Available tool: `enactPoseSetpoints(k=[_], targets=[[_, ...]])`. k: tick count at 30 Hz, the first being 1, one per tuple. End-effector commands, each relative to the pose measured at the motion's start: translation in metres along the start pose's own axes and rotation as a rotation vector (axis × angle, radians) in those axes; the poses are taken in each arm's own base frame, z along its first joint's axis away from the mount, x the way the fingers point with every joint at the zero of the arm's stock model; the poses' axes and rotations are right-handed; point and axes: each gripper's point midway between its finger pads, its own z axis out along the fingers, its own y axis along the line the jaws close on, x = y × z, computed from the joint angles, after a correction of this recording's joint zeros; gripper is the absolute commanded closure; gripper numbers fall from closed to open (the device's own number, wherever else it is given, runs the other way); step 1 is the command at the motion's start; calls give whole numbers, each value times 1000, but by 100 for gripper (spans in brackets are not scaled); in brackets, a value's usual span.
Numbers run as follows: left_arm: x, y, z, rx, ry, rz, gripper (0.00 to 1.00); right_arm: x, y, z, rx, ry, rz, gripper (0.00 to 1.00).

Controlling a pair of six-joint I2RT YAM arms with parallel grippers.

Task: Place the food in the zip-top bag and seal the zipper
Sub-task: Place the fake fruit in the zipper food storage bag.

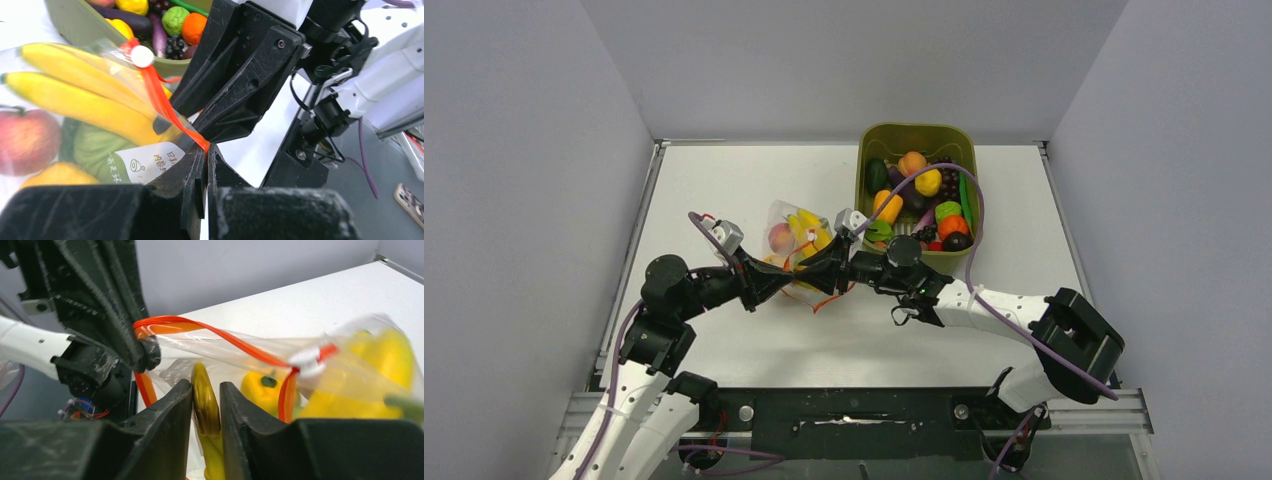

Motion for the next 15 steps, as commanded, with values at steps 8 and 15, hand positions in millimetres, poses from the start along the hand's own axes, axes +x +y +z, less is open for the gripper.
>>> enactPoseSetpoints(k=[8,15], targets=[[-41,-10,0,4,-160,14,100,1,-55,-14,332,119,51,55],[-47,-10,-2,-10,-193,19,100,-17,-52,-18,371,144,121,54]])
